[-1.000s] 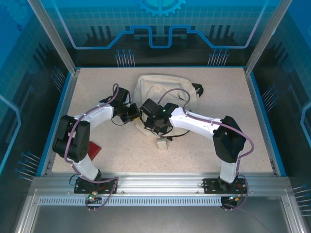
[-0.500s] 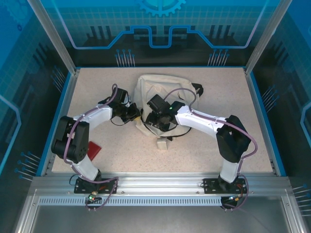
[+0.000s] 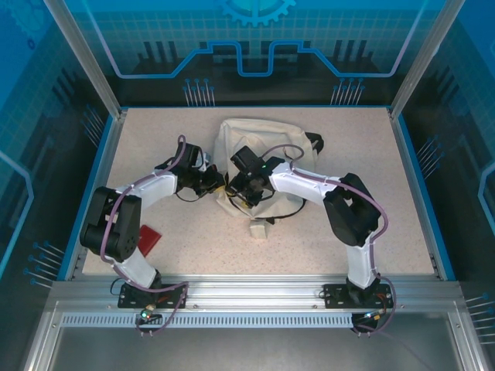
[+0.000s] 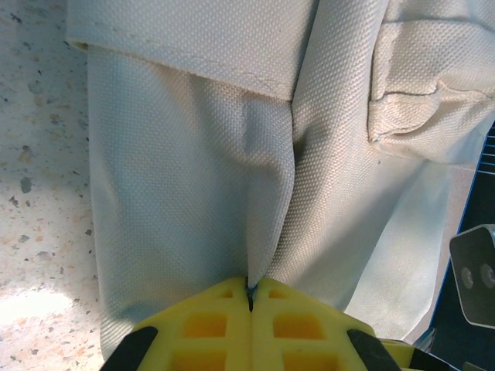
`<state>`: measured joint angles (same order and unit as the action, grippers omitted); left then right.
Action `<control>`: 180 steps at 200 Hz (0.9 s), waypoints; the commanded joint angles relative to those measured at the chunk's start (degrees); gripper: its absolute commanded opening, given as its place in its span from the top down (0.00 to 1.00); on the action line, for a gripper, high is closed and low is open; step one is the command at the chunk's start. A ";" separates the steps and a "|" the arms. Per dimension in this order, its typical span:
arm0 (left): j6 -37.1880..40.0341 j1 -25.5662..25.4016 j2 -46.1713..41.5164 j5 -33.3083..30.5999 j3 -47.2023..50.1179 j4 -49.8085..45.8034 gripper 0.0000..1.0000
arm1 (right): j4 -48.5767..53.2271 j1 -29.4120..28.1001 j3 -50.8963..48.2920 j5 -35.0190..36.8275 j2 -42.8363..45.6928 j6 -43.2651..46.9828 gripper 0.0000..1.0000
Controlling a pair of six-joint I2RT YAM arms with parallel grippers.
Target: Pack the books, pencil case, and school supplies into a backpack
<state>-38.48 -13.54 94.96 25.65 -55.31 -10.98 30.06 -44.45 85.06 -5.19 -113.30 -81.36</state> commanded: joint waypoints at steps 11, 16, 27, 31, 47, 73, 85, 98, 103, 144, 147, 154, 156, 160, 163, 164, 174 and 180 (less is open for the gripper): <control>0.85 -0.08 -2.14 4.25 0.65 0.79 1.00 | -3.66 0.77 0.63 -3.18 -1.31 -3.84 0.55; 0.91 -0.08 -2.18 4.37 0.64 0.78 1.00 | -3.90 0.88 0.49 -3.07 -1.39 -3.86 0.58; 0.76 -0.13 -2.21 4.37 0.73 0.79 1.00 | -3.99 0.96 0.63 -2.05 -1.12 -3.48 0.66; 0.75 -0.12 -2.20 4.38 0.77 0.78 1.00 | -3.94 0.96 0.64 -1.58 -1.02 -3.26 0.70; 0.77 -0.08 -2.21 4.23 0.82 0.61 1.00 | -3.27 1.01 1.02 0.95 -0.46 -1.83 0.85; 0.77 -0.08 -2.41 2.86 0.69 -0.07 1.00 | 0.00 0.57 2.19 5.55 1.22 2.15 1.00; 0.86 -0.08 -2.45 1.73 0.42 -0.59 1.00 | 3.04 -0.07 3.32 8.26 1.87 4.46 1.00; 0.77 -0.08 -2.54 0.14 0.25 -1.01 1.00 | 6.40 -0.95 4.64 10.57 2.21 6.93 1.00; 0.79 -0.09 -2.64 -0.40 0.14 -1.14 1.00 | 7.43 -1.27 5.07 11.25 2.33 7.78 1.00; 0.78 0.25 -2.50 -3.31 -0.92 -1.94 1.00 | 15.49 -3.84 7.74 14.29 2.15 12.28 1.00; 0.78 0.27 -2.43 -3.32 -1.06 -2.00 1.00 | 16.15 -3.99 7.88 14.52 2.18 12.53 1.00; 0.80 0.35 -2.33 -3.48 -1.32 -2.15 1.00 | 17.90 -4.34 8.47 15.21 2.12 12.85 1.00; 0.85 0.35 -2.24 -3.50 -1.41 -2.19 1.00 | 18.36 -4.47 8.64 15.48 2.07 12.99 1.00; 0.86 0.40 -2.20 -3.50 -1.53 -2.28 1.00 | 19.22 -4.71 8.91 15.92 2.03 13.26 1.00; 0.86 0.44 -2.22 -3.50 -1.63 -2.29 1.00 | 19.74 -4.84 9.04 16.13 2.04 13.46 1.00; 0.86 0.44 -2.14 -3.50 -1.64 -2.29 1.00 | 19.93 -4.90 9.15 16.20 2.03 13.53 1.00; 0.82 0.52 -2.11 -3.57 -1.91 -2.38 1.00 | 21.57 -5.27 9.55 16.29 1.97 14.14 1.00; 0.86 0.53 -2.14 -3.59 -1.91 -2.38 1.00 | 22.49 -5.46 9.73 16.45 1.95 14.45 1.00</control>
<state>-38.50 -13.56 94.04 24.03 -55.33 -11.92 42.22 -48.84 92.79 7.64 -112.86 -70.06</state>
